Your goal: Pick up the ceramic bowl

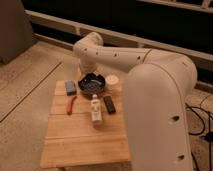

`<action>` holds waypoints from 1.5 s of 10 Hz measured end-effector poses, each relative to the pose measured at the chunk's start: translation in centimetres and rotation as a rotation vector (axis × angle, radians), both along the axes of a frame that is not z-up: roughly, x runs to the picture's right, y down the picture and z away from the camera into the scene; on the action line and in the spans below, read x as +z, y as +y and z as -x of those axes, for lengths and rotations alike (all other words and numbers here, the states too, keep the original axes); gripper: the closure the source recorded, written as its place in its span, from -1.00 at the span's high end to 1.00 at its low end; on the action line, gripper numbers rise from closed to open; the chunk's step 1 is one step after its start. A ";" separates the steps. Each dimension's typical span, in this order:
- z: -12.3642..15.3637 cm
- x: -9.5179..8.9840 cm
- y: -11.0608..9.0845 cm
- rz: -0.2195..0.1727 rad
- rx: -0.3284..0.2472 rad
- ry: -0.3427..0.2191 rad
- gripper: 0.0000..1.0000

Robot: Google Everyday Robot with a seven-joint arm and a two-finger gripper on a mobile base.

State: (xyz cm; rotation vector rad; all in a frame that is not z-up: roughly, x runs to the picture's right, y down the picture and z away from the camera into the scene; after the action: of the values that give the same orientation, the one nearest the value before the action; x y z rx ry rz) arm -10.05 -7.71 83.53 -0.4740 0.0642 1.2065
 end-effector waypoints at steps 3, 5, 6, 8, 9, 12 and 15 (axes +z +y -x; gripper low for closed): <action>0.5 2.6 0.3 0.046 -0.037 -0.064 0.30; 1.7 3.8 0.3 0.068 -0.090 -0.082 0.30; 2.4 4.5 0.3 0.080 -0.115 -0.089 0.30; 3.2 5.9 1.1 0.118 -0.170 -0.089 0.30; 3.0 6.7 2.0 0.146 -0.196 -0.071 0.30; 2.6 6.9 2.1 0.155 -0.201 -0.063 0.30; 3.7 7.1 3.2 0.169 -0.241 -0.098 0.30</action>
State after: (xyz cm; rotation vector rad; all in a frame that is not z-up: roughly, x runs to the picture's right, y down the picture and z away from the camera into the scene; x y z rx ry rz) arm -13.74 -4.47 90.63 -0.6536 0.1358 0.9439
